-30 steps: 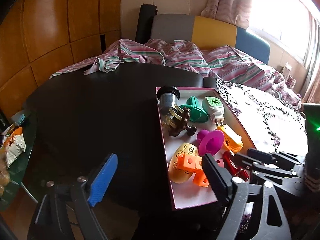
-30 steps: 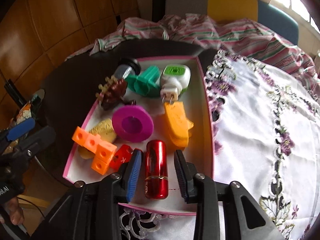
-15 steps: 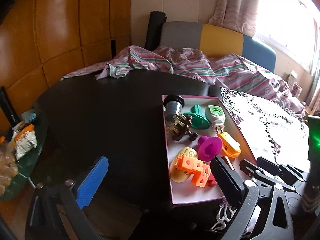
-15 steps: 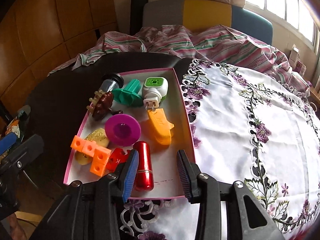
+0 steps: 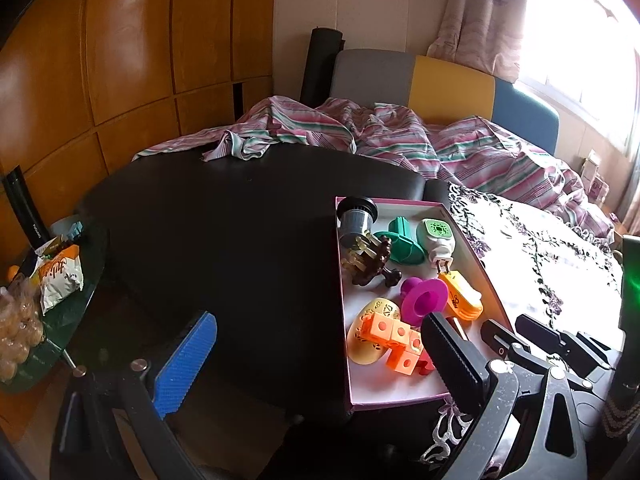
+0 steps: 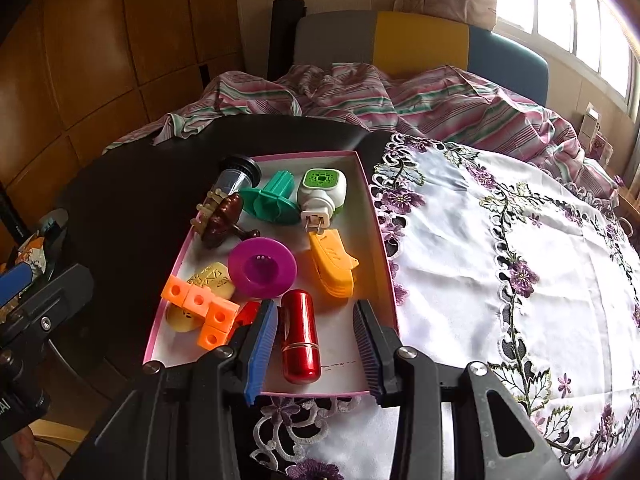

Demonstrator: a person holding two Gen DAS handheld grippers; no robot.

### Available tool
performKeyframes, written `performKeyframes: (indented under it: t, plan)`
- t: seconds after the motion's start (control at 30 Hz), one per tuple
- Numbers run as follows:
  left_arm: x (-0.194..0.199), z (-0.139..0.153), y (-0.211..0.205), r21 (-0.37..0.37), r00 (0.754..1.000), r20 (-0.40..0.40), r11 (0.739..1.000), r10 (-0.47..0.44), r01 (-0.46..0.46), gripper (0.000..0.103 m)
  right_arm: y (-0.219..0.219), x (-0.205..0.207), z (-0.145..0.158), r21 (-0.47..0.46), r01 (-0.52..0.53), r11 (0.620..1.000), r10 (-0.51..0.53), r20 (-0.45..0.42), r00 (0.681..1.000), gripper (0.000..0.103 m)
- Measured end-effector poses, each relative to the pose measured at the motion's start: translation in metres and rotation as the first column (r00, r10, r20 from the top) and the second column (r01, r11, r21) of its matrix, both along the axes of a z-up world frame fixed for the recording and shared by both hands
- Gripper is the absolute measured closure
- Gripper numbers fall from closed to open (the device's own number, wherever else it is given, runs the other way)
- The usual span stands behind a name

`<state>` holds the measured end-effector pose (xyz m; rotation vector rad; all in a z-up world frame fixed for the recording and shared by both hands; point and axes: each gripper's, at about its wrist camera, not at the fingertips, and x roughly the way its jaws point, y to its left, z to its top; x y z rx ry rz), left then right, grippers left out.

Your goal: Organize rigid objects

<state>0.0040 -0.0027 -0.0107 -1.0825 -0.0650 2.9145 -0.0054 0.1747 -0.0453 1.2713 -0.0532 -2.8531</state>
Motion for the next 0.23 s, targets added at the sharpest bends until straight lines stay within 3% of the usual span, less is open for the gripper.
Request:
performKeyframes:
  t: [0.23]
  plan:
    - [0.0019,0.001,0.0008,-0.009,1.0,-0.018,1.0,0.007,-0.007,0.001,-0.0017,0.0006,-0.0002,-0.007,-0.012,1.0,0.012,-0.005,1.0,0.064]
